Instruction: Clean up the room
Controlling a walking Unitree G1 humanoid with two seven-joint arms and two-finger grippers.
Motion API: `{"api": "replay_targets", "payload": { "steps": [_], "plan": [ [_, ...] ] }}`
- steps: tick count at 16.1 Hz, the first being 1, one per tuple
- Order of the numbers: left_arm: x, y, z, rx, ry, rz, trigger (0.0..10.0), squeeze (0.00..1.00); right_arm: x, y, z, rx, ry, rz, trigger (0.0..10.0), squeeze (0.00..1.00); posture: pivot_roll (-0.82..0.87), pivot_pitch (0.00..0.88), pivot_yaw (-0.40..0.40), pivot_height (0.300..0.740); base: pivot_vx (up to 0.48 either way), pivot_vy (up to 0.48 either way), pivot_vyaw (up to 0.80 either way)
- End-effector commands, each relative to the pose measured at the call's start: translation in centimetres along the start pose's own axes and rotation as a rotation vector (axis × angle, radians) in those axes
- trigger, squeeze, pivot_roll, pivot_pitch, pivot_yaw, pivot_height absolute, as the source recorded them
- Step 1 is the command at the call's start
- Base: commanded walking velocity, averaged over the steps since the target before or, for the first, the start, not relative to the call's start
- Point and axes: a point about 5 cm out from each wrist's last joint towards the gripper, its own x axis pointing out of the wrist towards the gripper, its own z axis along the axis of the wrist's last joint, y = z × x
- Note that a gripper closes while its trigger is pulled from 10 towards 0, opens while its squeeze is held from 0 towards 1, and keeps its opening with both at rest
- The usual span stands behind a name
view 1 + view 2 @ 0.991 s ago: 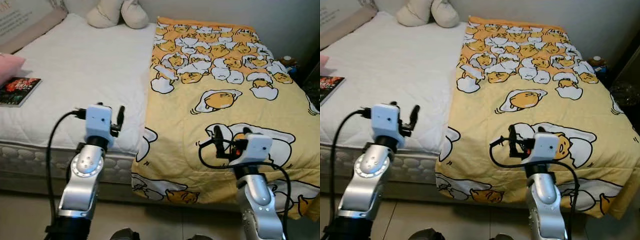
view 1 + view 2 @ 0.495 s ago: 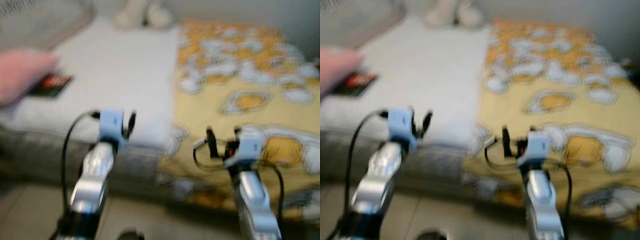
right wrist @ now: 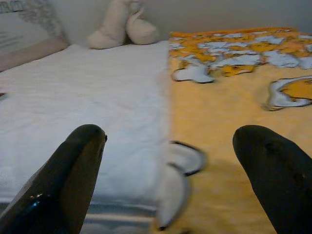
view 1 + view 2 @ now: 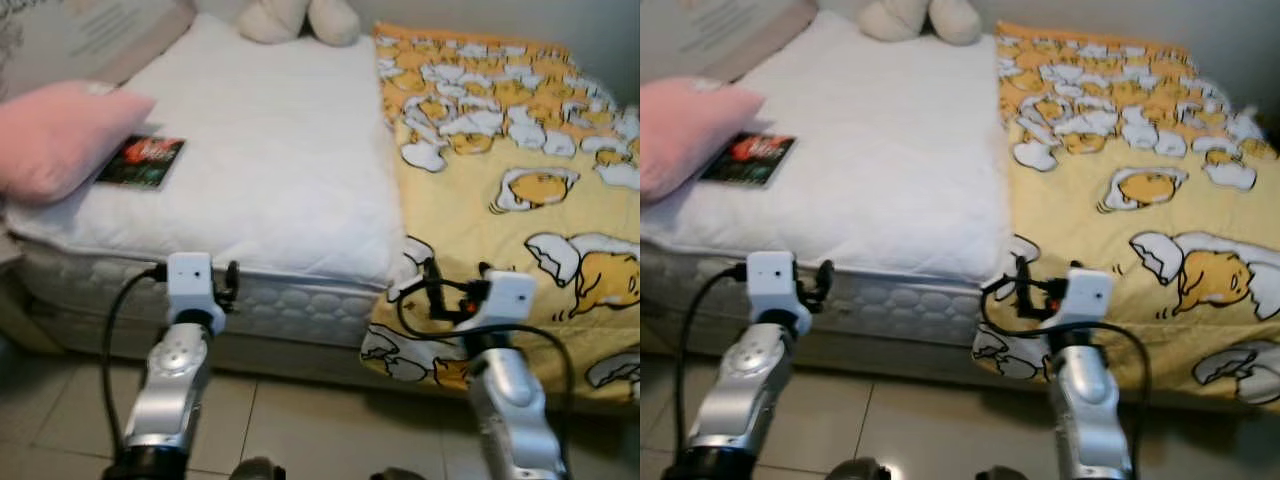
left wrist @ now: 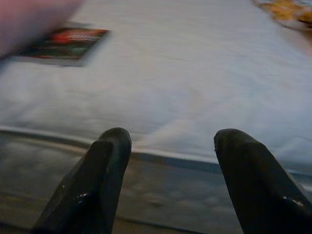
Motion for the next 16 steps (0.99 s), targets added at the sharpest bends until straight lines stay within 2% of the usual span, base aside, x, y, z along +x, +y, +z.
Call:
{"api": "replay_targets", "payload": {
  "steps": [1,2,7,10,16],
  "plan": [
    [0.5,-0.5,0.8,0.033,-0.038,-0.007,10.0,0.0,0.8,-0.2,0.7,-0.008,-0.015,0.008,10.0,0.0,0.0,0.0,-0.018,0.71,0.0,0.0,0.77],
    [0.7,-0.5,1.0,0.046,-0.046,-0.007,10.0,0.0,0.9,-0.1,0.7,-0.011,-0.014,0.014,10.0,0.0,0.0,0.0,-0.018,0.71,0.0,0.0,0.77],
    [0.7,-0.8,1.9,0.045,-0.086,-0.003,10.0,0.0,1.6,0.0,0.7,-0.007,-0.006,0.03,10.0,0.0,0.0,0.0,-0.021,0.71,0.0,-0.461,0.75],
    [0.4,-1.0,1.6,0.023,-0.082,0.024,10.0,0.0,1.1,0.0,0.0,-0.01,0.03,0.053,10.0,0.0,0.01,0.0,-0.037,0.71,0.0,-0.446,0.72],
    [0.2,-1.0,1.8,0.051,-0.095,0.043,10.0,0.0,1.3,0.7,-0.5,0.001,0.056,0.091,10.0,0.0,0.03,0.0,-0.039,0.71,0.326,-0.348,0.69]
  ]
}}
